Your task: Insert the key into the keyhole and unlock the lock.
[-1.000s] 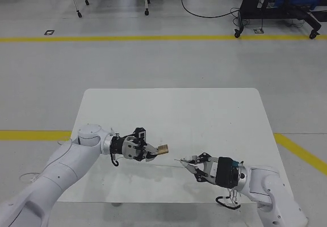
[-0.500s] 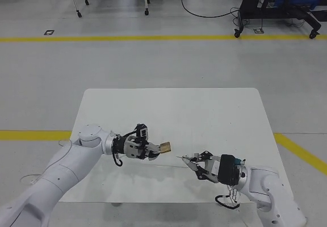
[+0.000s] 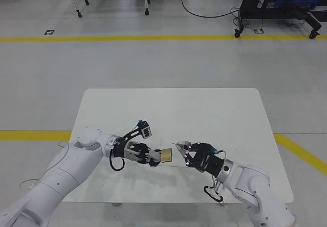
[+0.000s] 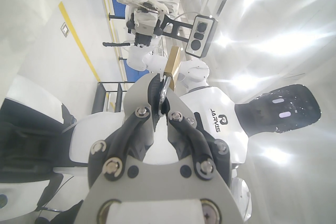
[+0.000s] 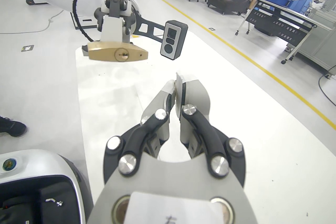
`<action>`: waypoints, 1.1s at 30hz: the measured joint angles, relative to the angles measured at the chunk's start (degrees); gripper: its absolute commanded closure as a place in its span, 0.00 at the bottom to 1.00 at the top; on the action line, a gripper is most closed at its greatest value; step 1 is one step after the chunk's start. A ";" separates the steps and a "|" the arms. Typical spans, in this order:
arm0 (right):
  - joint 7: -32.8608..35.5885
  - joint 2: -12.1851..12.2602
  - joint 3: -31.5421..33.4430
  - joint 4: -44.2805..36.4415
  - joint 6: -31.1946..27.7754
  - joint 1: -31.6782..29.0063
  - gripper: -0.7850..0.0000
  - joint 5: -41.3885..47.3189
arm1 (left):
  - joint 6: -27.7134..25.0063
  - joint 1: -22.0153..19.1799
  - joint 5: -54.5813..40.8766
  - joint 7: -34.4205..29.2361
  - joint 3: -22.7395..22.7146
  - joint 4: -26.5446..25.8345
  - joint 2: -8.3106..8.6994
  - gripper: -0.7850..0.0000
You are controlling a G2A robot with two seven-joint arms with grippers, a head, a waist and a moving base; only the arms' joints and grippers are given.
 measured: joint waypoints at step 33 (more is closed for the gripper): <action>-9.54 0.00 -4.36 -8.94 8.19 -6.87 1.00 -10.09 | -8.43 1.95 9.61 3.38 -4.62 0.55 -1.67 1.00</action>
